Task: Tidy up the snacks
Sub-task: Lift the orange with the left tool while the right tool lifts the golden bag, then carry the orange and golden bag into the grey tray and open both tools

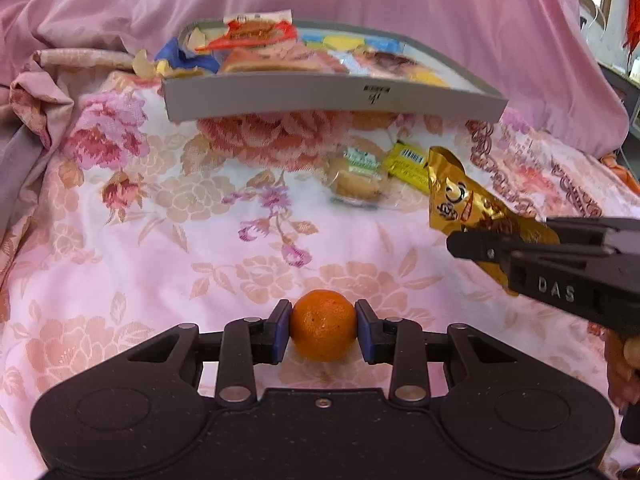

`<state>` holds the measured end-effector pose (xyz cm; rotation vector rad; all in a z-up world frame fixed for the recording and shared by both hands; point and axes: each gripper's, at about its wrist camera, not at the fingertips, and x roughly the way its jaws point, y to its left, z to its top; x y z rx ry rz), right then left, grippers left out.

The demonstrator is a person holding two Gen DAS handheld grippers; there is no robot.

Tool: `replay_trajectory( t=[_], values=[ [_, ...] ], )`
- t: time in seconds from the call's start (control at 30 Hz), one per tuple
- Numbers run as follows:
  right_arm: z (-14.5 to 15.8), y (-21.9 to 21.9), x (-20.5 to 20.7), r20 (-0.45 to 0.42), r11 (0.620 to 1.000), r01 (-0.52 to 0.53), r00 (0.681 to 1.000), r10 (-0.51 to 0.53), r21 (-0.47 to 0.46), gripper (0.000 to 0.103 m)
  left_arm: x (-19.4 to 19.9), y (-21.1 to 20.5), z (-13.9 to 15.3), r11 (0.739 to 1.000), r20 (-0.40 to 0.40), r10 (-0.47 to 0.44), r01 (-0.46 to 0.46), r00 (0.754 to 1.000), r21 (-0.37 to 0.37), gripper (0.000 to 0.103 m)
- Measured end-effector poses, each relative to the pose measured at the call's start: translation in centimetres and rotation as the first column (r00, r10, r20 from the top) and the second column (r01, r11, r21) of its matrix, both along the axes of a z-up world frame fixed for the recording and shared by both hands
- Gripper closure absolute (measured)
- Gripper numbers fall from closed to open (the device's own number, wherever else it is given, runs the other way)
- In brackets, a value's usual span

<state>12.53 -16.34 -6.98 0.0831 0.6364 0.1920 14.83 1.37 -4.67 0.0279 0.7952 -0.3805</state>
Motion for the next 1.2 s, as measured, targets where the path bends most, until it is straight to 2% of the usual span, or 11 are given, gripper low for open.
replay_trajectory(
  t=[0.23,0.33,0.5,0.67,0.87,1.0,1.2],
  values=[
    [1.1,0.1,-2.4,0.069,0.999,-0.027,0.997,0.025,0.026,0.091,-0.5,-0.6,1.9,0.998,0.050,0.031,-0.028,0.998,-0.049,0.067],
    [1.8,-0.1,-2.4,0.087,0.999,-0.028,0.996,0.025,0.033,0.091,0.1,-0.6,3.3,0.996,0.053,0.054,-0.049,0.997,-0.080,0.067],
    [3.7,-1.1,-1.5,0.129,0.998,-0.022,0.992,0.015,0.055,0.091,2.3,-1.2,6.3,0.995,0.095,0.078,-0.071,0.992,-0.076,0.067],
    [6.0,-2.8,0.5,0.164,0.998,-0.022,0.986,0.013,0.053,0.091,5.9,-2.4,10.2,0.991,0.161,0.103,-0.087,0.982,-0.101,0.067],
    [8.8,-4.6,3.9,0.214,1.000,-0.020,0.977,0.021,-0.005,0.091,11.2,-4.7,13.9,0.989,0.232,0.111,-0.084,0.966,-0.122,0.067],
    [10.1,-5.9,7.1,0.215,1.000,0.007,0.977,-0.009,0.007,0.091,15.1,-6.2,14.6,0.989,0.239,0.100,-0.072,0.966,-0.126,0.067],
    [10.3,-7.6,11.8,0.208,0.999,0.048,0.977,-0.046,-0.006,0.091,19.4,-7.8,13.4,0.989,0.202,0.106,-0.082,0.974,-0.122,0.067]
  ],
)
